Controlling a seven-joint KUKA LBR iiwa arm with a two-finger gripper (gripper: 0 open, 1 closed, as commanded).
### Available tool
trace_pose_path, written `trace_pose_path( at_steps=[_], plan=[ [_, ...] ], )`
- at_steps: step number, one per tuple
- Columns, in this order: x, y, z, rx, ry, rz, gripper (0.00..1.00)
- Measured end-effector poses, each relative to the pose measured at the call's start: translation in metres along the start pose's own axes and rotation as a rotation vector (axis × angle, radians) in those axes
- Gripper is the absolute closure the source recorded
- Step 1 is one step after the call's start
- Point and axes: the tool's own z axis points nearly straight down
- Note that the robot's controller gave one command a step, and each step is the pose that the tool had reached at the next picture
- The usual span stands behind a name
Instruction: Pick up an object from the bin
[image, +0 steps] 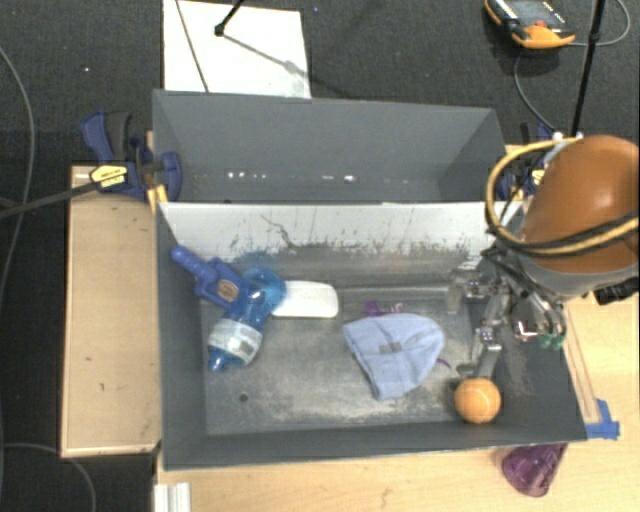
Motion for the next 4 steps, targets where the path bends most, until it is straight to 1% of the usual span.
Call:
trace_pose_path(
  at_steps=[1, 2, 3, 4],
  plan=[
    [-0.002, 0.000, -0.004, 0.001, -0.009, -0.002, 0.00],
    [-0.025, 0.016, 0.060, 0.001, -0.012, -0.024, 0.00],
    [-0.037, 0.031, 0.090, -0.001, -0.002, 0.110, 0.00],
    [-0.063, 0.046, 0.088, -0.001, -0.018, 0.226, 0.00]
  ],
)
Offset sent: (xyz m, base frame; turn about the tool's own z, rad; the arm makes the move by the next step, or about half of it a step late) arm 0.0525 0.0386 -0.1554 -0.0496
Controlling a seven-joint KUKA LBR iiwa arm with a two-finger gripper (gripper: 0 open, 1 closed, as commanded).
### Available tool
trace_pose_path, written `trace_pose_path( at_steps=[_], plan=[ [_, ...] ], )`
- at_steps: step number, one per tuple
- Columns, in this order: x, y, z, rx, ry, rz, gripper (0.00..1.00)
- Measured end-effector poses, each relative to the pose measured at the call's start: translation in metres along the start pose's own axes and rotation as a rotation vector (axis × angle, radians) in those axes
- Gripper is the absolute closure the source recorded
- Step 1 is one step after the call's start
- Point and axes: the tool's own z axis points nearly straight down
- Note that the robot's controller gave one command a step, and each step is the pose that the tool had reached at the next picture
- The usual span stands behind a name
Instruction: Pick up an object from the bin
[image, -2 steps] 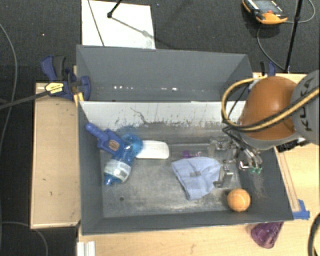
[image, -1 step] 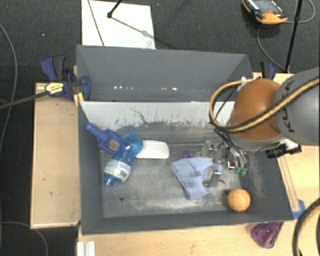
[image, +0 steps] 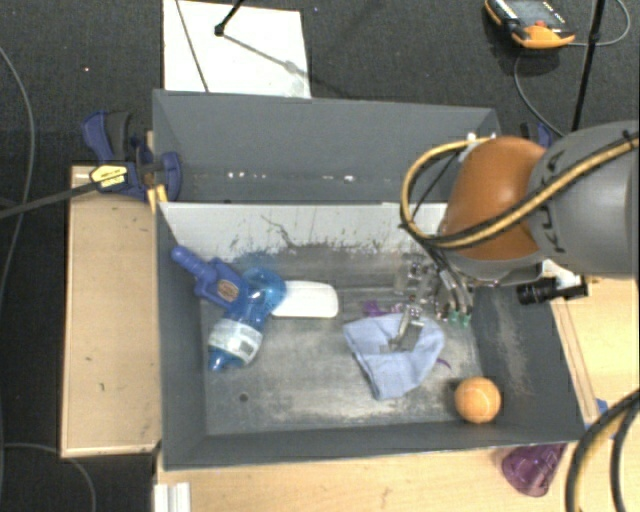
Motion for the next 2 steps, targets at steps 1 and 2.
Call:
trace_pose_path(
  at_steps=[1, 2],
  plan=[
    [-0.005, -0.002, 0.065, 0.001, 0.010, 0.085, 0.00],
    [0.019, -0.007, 0.066, -0.001, -0.002, 0.006, 1.00]
  ],
)
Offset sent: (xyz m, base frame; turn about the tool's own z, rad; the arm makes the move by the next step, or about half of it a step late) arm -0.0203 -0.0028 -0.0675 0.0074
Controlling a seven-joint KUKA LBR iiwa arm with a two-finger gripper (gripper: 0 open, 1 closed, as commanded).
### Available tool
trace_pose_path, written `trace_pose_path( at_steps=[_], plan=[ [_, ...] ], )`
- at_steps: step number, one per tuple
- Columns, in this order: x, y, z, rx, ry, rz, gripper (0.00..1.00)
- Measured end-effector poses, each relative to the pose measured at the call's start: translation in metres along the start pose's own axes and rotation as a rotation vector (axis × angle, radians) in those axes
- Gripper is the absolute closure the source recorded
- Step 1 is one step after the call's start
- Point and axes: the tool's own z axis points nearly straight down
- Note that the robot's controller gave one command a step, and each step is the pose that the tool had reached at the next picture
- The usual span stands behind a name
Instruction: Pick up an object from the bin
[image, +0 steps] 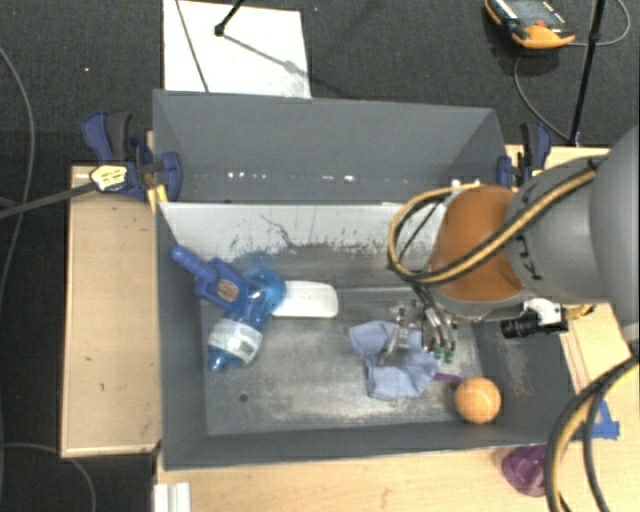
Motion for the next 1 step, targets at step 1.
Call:
trace_pose_path(
  at_steps=[1],
  plan=[
    [0.0000, 0.0000, 0.0000, 0.000, 0.000, 0.000, 1.00]
  ],
)
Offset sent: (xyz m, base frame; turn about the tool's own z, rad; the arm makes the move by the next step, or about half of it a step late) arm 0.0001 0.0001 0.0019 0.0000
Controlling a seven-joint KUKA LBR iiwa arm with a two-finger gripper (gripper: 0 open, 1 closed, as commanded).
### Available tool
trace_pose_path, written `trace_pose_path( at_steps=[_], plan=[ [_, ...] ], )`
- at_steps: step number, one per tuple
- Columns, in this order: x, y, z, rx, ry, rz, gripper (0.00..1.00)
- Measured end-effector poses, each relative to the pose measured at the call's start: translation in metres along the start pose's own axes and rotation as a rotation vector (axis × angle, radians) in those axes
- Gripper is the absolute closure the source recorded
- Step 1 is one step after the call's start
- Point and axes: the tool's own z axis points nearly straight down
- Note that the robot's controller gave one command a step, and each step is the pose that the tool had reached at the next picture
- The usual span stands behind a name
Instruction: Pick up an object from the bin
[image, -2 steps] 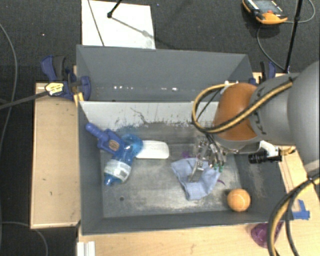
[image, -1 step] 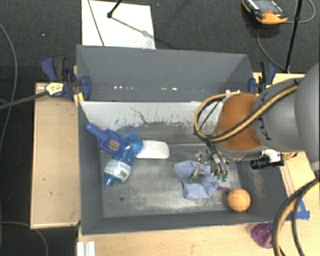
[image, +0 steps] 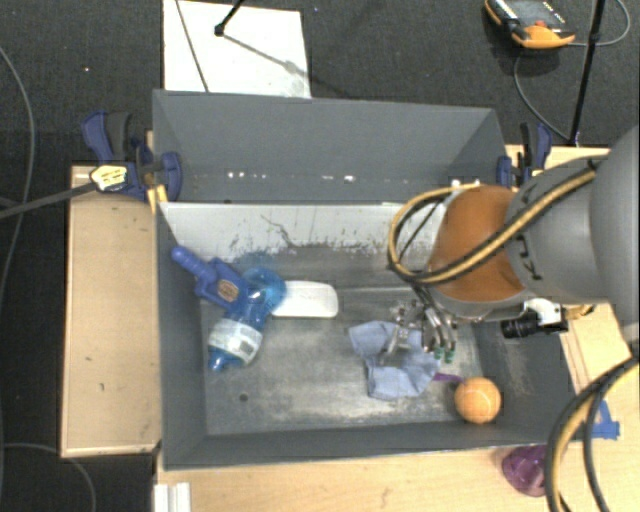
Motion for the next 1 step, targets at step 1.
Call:
trace_pose_path(
  at_steps=[1],
  plan=[
    [0.0000, 0.0001, -0.0003, 0.000, 0.000, -0.001, 1.00]
  ],
)
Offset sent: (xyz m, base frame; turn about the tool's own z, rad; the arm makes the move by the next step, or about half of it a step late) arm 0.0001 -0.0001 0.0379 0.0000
